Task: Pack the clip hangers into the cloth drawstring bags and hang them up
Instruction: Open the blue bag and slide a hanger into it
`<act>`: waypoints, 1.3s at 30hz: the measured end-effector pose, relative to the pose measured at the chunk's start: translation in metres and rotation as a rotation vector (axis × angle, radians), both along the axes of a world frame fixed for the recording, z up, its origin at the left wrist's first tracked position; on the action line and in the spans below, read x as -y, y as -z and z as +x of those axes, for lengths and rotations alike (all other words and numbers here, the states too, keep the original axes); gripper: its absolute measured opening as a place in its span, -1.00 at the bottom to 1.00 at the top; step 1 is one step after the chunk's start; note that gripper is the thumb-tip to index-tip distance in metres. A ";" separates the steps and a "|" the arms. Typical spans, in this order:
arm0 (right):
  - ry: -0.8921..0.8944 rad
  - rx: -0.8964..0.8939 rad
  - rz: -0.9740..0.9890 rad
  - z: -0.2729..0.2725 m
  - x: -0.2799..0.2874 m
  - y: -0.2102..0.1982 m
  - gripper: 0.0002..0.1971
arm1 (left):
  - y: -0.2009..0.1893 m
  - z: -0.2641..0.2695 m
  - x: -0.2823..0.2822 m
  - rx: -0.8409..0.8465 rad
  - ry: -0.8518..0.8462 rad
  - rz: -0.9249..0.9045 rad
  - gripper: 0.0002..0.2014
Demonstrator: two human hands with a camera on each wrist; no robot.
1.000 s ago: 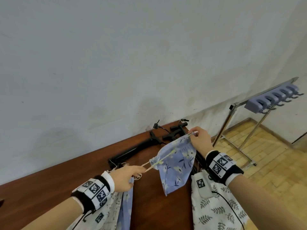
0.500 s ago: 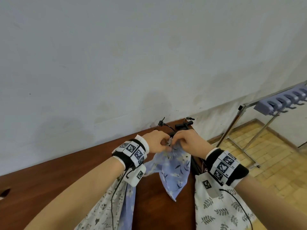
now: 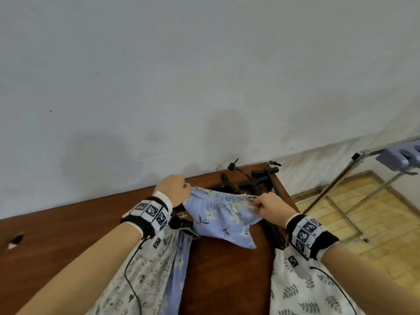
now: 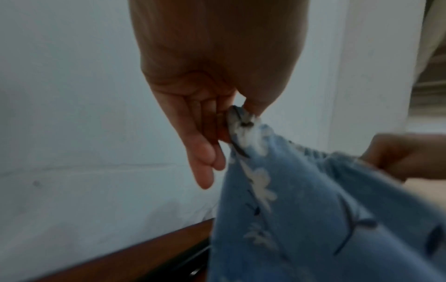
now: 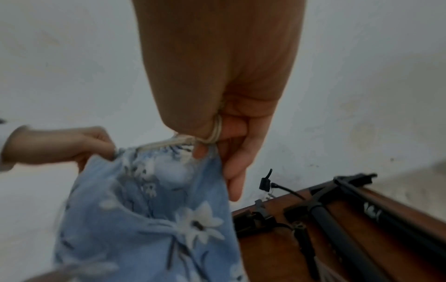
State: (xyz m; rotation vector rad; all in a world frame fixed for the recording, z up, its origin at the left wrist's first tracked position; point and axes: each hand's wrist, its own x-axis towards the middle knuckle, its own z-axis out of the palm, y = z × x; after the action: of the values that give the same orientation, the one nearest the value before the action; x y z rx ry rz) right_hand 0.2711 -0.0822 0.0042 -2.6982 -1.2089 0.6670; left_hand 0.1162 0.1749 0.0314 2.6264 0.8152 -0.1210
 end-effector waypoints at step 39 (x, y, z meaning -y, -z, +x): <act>0.788 -0.124 0.141 0.052 0.005 0.137 -0.55 | 0.007 0.026 0.023 -0.190 0.473 -0.230 -0.62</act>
State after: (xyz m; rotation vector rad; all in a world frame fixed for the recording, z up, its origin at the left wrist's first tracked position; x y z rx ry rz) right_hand 0.3235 -0.0873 -0.1324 -2.6344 -0.1023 0.5722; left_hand 0.1418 0.1519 0.0247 2.5581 0.2005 -0.5636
